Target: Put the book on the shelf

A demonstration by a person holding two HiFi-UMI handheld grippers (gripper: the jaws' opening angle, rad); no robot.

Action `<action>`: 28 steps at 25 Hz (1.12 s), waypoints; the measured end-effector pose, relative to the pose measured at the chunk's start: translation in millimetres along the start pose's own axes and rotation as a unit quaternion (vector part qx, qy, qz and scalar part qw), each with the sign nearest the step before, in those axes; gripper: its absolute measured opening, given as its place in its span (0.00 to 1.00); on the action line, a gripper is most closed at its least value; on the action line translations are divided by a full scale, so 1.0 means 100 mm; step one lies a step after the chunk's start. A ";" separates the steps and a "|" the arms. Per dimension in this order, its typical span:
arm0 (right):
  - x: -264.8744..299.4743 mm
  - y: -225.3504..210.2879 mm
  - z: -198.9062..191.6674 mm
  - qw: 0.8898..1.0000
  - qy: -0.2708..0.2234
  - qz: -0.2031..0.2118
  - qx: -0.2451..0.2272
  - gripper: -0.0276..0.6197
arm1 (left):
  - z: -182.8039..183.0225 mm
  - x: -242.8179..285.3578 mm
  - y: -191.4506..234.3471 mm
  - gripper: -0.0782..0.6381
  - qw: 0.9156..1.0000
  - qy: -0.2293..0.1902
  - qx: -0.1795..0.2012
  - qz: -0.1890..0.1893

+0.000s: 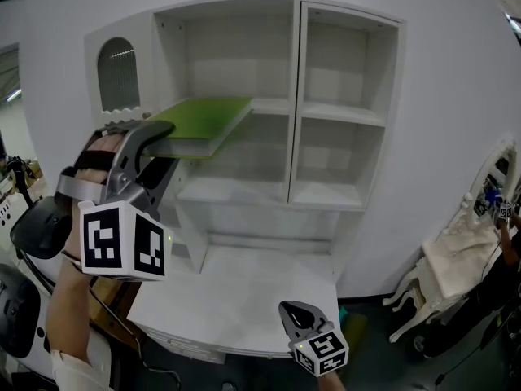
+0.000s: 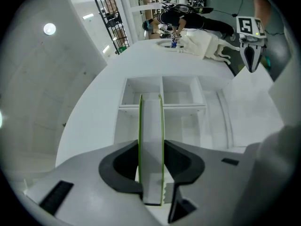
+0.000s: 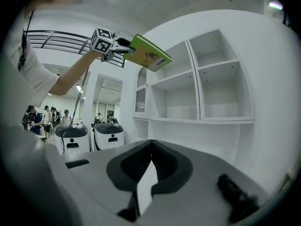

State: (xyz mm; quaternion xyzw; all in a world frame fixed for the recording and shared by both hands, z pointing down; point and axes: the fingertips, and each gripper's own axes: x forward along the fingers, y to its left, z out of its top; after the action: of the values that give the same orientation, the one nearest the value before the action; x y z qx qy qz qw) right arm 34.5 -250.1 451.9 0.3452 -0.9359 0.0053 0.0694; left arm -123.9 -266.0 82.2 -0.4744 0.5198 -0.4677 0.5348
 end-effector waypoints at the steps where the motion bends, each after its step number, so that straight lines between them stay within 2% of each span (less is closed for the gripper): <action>1: 0.02 -0.02 -0.01 1.000 0.000 0.001 0.001 0.06 | -0.01 0.05 0.00 0.32 1.000 0.003 0.000 0.001; 8: 0.12 -0.30 -0.06 0.999 0.003 -0.031 0.010 0.06 | -0.12 0.48 -0.04 0.32 1.000 0.008 0.000 -0.001; 14: 0.29 -0.46 -0.06 0.998 0.003 -0.058 0.016 0.06 | -0.25 0.89 -0.13 0.32 0.999 0.012 0.028 0.007; 23: 0.68 -0.59 0.03 0.996 -0.001 -0.089 0.019 0.06 | -0.54 1.48 -0.30 0.32 0.999 0.000 0.026 -0.024; 28: 0.87 -0.65 0.04 0.995 0.000 -0.102 0.022 0.06 | -0.65 1.76 -0.34 0.32 0.999 -0.007 0.022 -0.029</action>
State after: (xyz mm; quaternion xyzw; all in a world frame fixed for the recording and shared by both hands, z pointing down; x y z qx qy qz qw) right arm 11.1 -356.2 457.1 0.4399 -0.8957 0.0190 0.0617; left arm -185.2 -445.7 95.4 -0.4809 0.4914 -0.4908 0.5351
